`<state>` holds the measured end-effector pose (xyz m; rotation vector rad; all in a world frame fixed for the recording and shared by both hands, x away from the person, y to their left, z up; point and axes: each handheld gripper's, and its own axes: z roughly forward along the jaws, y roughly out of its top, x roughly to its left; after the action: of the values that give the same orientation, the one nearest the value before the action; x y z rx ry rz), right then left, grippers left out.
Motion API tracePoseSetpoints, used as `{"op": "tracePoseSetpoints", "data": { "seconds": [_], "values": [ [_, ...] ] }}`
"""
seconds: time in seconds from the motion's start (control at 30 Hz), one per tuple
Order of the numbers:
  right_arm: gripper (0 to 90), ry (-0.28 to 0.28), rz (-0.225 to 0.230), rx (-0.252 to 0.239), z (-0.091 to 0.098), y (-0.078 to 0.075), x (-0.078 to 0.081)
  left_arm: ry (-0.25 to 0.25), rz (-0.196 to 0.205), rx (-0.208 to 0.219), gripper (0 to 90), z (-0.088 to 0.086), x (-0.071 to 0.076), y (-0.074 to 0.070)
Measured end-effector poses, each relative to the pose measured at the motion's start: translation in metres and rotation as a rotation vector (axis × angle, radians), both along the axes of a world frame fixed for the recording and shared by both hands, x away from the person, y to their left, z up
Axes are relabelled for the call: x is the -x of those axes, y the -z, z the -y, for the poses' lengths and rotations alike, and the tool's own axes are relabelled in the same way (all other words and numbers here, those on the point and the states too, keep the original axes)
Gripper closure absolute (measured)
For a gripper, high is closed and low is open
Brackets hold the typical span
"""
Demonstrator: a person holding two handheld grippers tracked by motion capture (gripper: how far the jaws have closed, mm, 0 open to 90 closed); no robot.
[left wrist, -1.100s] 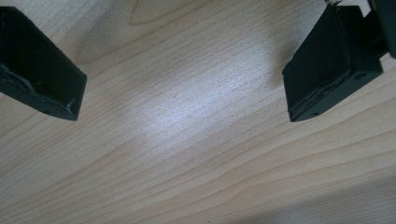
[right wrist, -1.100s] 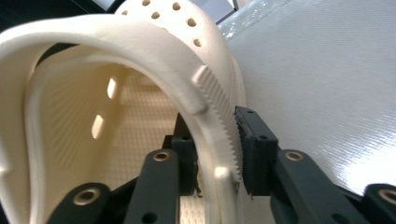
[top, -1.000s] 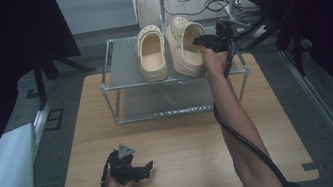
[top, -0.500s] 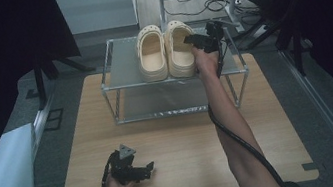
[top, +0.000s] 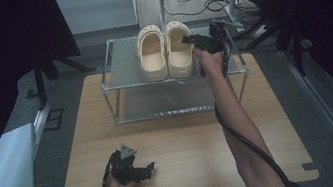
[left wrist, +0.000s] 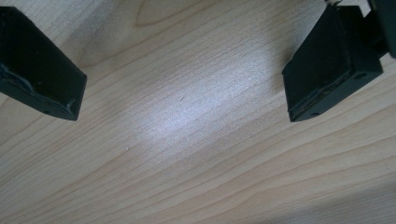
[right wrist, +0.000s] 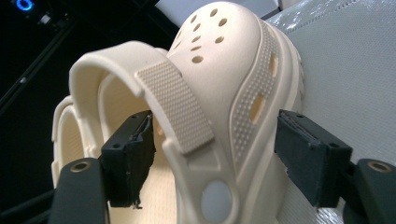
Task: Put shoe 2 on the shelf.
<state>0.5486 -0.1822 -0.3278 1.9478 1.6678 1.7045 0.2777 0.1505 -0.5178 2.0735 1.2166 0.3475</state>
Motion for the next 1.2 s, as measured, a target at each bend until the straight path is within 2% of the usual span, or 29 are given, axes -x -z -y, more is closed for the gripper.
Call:
{"op": "tracePoseSetpoints", "data": {
  "seconds": [0.03, 0.13, 0.33, 0.5, 0.7, 0.97, 1.2],
  "values": [
    [24.0, -0.028, 0.008, -0.008, 0.004, 0.001, 0.003, 0.001, -0.003, 0.001, 0.0, 0.0, 0.0, 0.0],
    [23.7, -0.066, 0.023, -0.016, 0.008, 0.002, 0.007, 0.001, -0.003, 0.001, 0.0, 0.001, 0.0, 0.001],
    [22.8, -0.114, 0.059, -0.015, 0.02, -0.001, 0.018, 0.007, -0.006, -0.005, 0.0, 0.002, 0.0, 0.001],
    [22.5, -0.151, 0.081, 0.006, 0.026, -0.003, 0.027, 0.005, -0.003, -0.004, 0.0, 0.003, 0.0, 0.001],
    [21.4, -0.199, 0.113, 0.072, 0.035, -0.007, 0.043, 0.003, -0.002, -0.003, 0.0, 0.002, 0.0, 0.001],
    [20.1, -0.258, 0.144, 0.109, 0.045, -0.006, 0.061, 0.0, 0.003, -0.005, 0.0, 0.003, 0.0, 0.0],
    [19.1, -0.29, 0.151, 0.088, 0.052, 0.001, 0.075, -0.004, 0.003, 0.003, 0.0, 0.001, 0.0, -0.001]
  ]
}}
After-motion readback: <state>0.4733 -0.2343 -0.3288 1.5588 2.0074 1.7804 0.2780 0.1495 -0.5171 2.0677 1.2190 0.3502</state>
